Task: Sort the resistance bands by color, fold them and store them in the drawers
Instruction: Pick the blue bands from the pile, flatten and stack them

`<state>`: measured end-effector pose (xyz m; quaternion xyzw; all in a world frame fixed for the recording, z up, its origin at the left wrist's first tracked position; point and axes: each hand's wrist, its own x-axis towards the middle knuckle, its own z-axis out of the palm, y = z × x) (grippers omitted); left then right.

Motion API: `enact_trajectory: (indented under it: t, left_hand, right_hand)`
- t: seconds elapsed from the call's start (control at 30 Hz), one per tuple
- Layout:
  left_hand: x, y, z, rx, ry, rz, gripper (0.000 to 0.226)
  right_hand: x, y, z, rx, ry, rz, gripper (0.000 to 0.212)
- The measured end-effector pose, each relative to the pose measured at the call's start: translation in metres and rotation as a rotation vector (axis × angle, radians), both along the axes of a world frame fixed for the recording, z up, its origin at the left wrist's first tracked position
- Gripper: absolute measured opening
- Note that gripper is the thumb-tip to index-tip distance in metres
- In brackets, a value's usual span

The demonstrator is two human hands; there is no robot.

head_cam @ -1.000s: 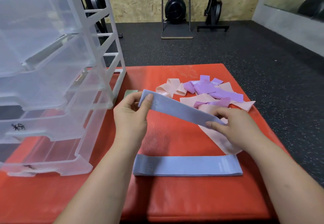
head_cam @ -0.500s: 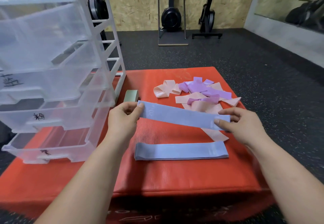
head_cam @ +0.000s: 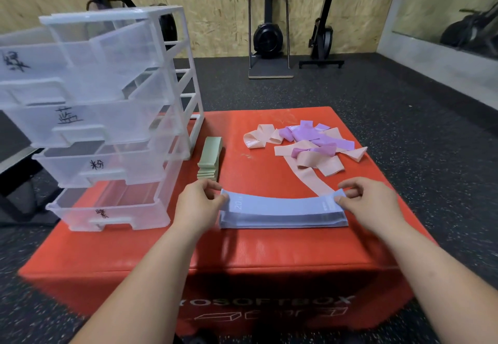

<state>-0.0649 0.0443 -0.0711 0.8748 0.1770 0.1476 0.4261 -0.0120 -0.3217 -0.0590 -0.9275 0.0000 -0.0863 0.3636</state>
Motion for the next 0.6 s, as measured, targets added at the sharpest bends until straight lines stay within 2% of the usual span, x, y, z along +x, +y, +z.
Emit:
enact_trajectory:
  t: [0.17,0.33,0.43,0.6]
  left_hand:
    - [-0.012,-0.01,-0.003,0.207,-0.008,-0.031,0.015]
    - [-0.015,-0.017,-0.005,0.323,-0.024,-0.029,0.019]
    - [-0.013,-0.019,-0.007,0.499,0.026,-0.039,0.025]
    - [-0.01,-0.024,-0.011,0.793,0.17,-0.055,0.035]
  right_hand:
    - [-0.003,0.0,-0.009,-0.056,-0.034,0.026,0.027]
    - [-0.004,0.001,-0.018,-0.088,-0.049,0.043,0.027]
    - [-0.003,0.002,-0.023,-0.099,-0.063,0.072,0.028]
    - [0.001,-0.001,-0.032,-0.342,-0.032,0.095,0.032]
